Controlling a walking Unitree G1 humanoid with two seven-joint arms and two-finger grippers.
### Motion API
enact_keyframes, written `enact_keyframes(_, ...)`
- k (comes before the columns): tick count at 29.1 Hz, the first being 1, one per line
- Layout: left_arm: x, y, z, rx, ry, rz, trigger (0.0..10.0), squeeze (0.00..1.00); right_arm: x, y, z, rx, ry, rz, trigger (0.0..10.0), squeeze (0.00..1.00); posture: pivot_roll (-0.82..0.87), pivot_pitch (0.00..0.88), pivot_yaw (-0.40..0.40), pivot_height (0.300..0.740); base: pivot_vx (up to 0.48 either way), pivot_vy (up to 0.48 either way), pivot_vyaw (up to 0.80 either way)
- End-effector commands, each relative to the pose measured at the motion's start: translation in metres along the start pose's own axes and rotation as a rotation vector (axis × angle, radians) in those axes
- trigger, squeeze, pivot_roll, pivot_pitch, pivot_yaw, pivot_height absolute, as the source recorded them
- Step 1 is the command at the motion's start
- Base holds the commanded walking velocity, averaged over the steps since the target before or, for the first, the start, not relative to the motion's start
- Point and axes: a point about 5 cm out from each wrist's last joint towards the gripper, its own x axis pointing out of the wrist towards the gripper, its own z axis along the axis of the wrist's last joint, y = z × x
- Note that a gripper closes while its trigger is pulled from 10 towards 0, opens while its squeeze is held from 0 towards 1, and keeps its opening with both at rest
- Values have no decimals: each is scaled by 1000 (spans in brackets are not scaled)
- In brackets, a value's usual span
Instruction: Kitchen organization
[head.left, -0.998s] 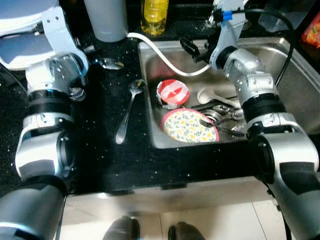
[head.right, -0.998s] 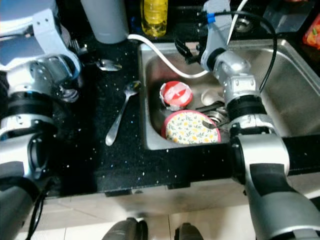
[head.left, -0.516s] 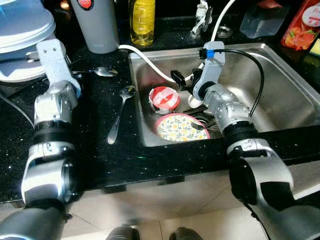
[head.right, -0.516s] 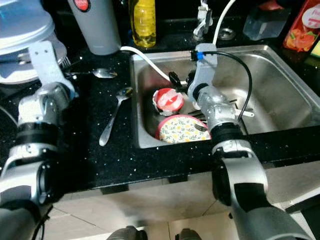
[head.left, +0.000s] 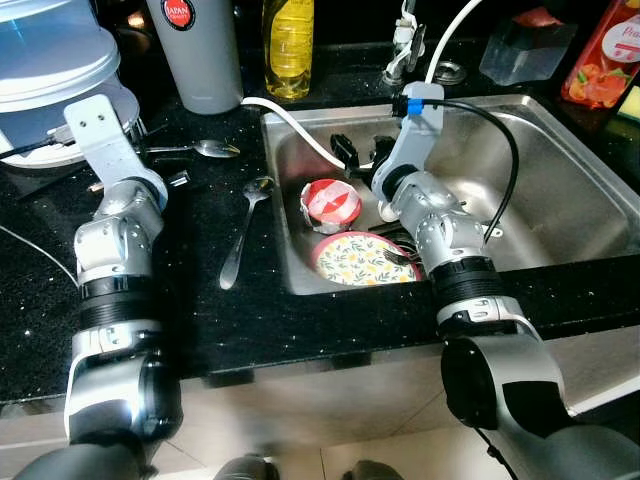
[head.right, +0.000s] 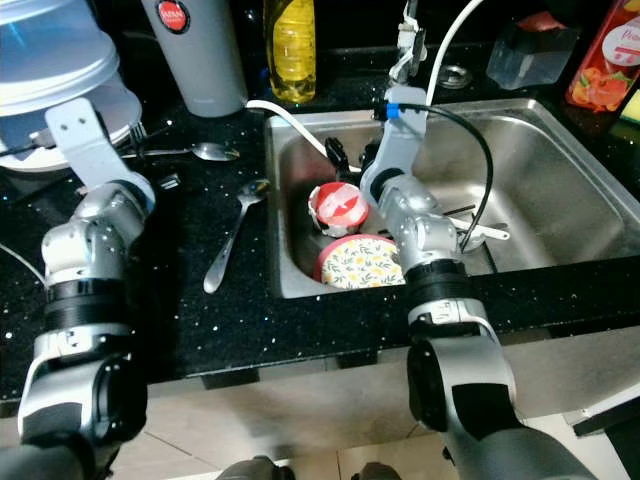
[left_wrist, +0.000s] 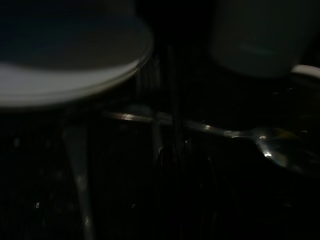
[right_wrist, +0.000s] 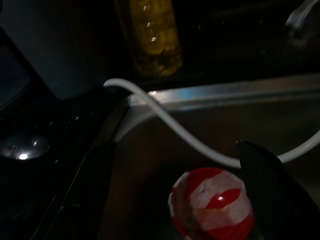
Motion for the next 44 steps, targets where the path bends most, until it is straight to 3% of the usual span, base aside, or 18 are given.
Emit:
enact_keyframes(1,-3,3,-19,53,43,-18,0,0,-3,-3,4,-12,-8,0,10000,0,112,109,2,740,0,0,0)
enact_keyframes(2,-7,-1,-8,62,-20,-73,3137,0,-4,-5,11,-71,-25,15,10000,0,112,109,2,740,0,0,0)
enact_keyframes(3,-7,-1,-8,62,-20,-73,3137,0,-4,-5,11,-71,-25,15,10000,0,112,109,2,740,0,0,0)
enact_keyframes(4,-10,-4,3,76,-70,-125,10000,0,-5,-6,17,-138,-39,34,10000,0,111,108,3,740,0,0,0)
enact_keyframes(6,-18,-11,21,178,-163,-234,10000,0,-8,-4,26,-299,-56,97,10000,0,111,110,5,740,0,0,0)
enact_keyframes(7,-18,-11,21,178,-163,-234,10000,0,-8,-4,26,-299,-56,97,10000,0,111,110,5,740,0,0,0)
enact_keyframes(10,-32,-28,37,348,-227,-440,10000,0,-13,2,31,-456,-55,207,10000,0,109,110,6,740,0,0,0)
enact_keyframes(13,-37,-34,40,386,-226,-528,10000,0,-14,4,32,-494,-48,242,10000,0,109,110,7,740,0,0,0)
enact_keyframes(14,-41,-42,44,421,-217,-632,10000,0,-14,6,33,-530,-40,277,10000,0,108,110,6,740,0,0,0)
enact_keyframes(16,-41,-42,44,421,-217,-632,10000,0,-14,6,33,-530,-40,277,10000,0,108,110,6,740,0,0,0)
enact_keyframes(19,-55,-72,47,534,-122,-995,10000,0,-14,11,36,-633,-19,361,10000,0,107,107,10,740,0,0,0)
enact_keyframes(24,-59,-86,43,545,-71,-1114,10000,0,-14,13,35,-663,-9,382,10000,0,106,105,13,740,0,0,0)
enact_keyframes(27,-65,-108,35,575,-45,-1224,10000,0,-16,13,30,-677,4,393,10000,0,103,108,21,740,0,0,0)
enact_keyframes(32,-74,-127,9,759,-5,-1385,10000,0,-21,5,28,-688,21,378,10000,0,79,113,52,740,0,0,0)
enact_keyframes(37,-70,-135,1,842,12,-1453,10000,0,-26,-10,28,-679,28,296,10000,0,49,116,91,740,0,0,0)
enact_keyframes(38,-67,-137,2,839,13,-1451,10000,753,-28,-14,28,-673,29,270,10000,0,41,117,100,740,0,0,0)
enact_keyframes(39,-65,-139,2,832,16,-1451,10000,1000,-30,-18,27,-668,30,250,10000,0,33,118,107,740,0,0,0)
enact_keyframes(44,-70,-143,1,774,35,-1541,10000,1000,-37,-29,28,-668,36,203,10000,0,10,117,127,740,0,0,0)
